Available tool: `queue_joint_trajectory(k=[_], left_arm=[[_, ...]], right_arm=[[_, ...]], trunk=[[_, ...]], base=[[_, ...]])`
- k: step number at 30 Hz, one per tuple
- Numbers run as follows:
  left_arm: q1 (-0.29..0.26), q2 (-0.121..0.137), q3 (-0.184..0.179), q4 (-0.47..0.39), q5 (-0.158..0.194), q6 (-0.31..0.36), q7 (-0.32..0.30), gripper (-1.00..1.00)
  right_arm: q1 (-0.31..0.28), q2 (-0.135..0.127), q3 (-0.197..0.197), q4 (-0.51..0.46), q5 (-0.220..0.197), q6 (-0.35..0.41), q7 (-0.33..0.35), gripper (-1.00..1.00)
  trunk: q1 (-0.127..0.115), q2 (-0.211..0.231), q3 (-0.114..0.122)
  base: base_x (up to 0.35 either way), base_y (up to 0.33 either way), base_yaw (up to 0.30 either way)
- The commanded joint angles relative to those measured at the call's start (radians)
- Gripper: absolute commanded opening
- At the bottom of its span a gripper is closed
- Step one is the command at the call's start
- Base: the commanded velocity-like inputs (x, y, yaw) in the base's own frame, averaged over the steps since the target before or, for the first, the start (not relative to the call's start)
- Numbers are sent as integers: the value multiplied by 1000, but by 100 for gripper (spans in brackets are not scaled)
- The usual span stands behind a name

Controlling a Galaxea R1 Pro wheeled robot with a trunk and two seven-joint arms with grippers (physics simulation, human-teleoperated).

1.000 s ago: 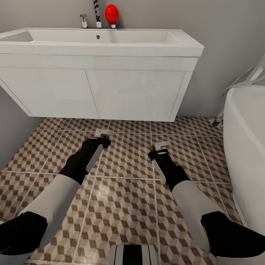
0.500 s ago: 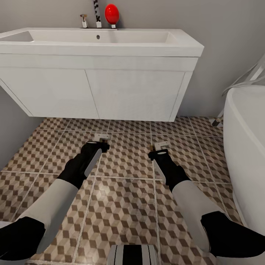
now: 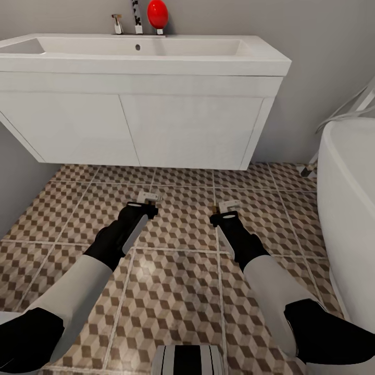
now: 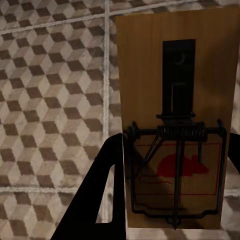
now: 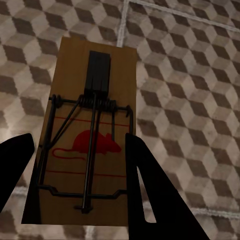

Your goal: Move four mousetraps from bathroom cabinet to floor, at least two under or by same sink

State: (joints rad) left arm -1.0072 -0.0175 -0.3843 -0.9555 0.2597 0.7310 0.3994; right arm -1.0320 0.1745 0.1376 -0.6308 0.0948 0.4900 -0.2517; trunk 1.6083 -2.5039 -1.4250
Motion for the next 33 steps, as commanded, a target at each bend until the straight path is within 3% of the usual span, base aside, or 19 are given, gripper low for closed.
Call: queue_joint_trajectory(k=[1, 27, 33], left_arm=[[-1, 1, -3, -1, 9, 3, 12, -100], [15, 0, -4, 2, 10, 2, 12, -100], [33, -1, -11, -5, 9, -37, 14, -100]], right_arm=[[0, 0, 2, -1, 10, 9, 0, -100], [0, 0, 2, -1, 9, 9, 2, -100], [0, 0, 2, -1, 9, 7, 4, -100]], trunk=[[0, -1, -6], [12, -7, -147], [14, -8, -169]], base=[[0, 0, 0], [0, 0, 0], [0, 0, 0]])
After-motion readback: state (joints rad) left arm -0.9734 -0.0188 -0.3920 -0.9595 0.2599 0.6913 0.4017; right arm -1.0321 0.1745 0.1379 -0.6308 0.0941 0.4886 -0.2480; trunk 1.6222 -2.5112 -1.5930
